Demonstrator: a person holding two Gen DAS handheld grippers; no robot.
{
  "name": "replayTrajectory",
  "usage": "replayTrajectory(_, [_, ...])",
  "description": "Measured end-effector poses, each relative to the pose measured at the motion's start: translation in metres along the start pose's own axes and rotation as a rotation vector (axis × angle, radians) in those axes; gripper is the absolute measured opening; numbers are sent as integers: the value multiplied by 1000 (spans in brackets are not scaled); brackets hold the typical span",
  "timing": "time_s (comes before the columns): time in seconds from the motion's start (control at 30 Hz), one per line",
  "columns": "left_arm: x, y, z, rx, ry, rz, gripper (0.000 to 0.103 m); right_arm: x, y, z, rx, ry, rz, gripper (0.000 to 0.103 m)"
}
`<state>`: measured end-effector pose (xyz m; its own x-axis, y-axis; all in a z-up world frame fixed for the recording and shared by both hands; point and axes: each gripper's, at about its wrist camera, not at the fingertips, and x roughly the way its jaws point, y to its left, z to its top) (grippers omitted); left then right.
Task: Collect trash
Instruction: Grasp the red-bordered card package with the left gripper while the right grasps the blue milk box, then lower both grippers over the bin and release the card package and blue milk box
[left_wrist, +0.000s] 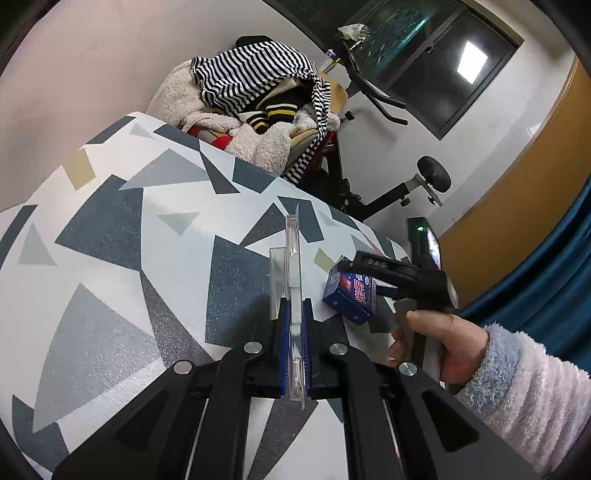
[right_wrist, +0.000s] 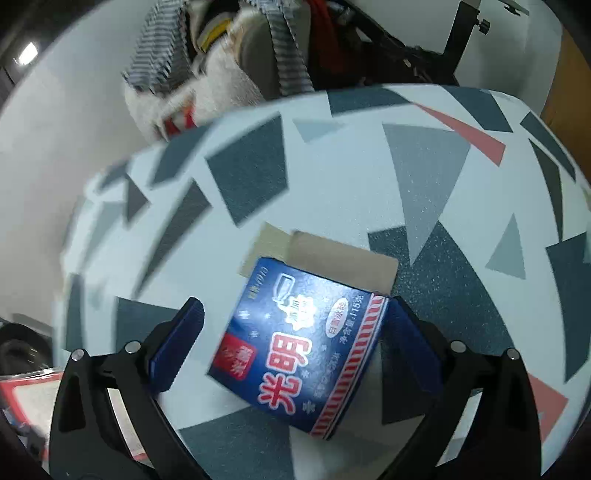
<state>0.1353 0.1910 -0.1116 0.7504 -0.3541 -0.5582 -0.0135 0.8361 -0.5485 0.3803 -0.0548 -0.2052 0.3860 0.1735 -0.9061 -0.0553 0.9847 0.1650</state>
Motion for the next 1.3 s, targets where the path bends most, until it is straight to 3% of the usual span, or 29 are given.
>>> replayTrajectory(0.13, [3,-5,0,6,4,-2,7,3,-6,-4,-21,30,36,94])
replayTrajectory(0.2, [4,-8,-1,15,9,-1,7,-9,-7,-10,-88,8,68,87])
replayTrajectory(0.3, [4,-15,-2,27,24,3,7,-26,-10,-21,-163,-22,99,84])
replayTrajectory(0.57, [-8,-46,-13,65,63,-37,7,-94,-35,-85,-311,-114,190,83])
replayTrajectory(0.73, [-27,-67,-39,76,121,-77,7,-134,-49,-137,-384,-189,241,83])
replayTrajectory(0.97, [-54,-88,-93,105,199,-114,7,-174,-58,-224,-525,-260,229,83])
replayTrajectory(1.3, [-76,-97,-161,122,295,-133,7,-192,-61,-295,-557,-279,248,82])
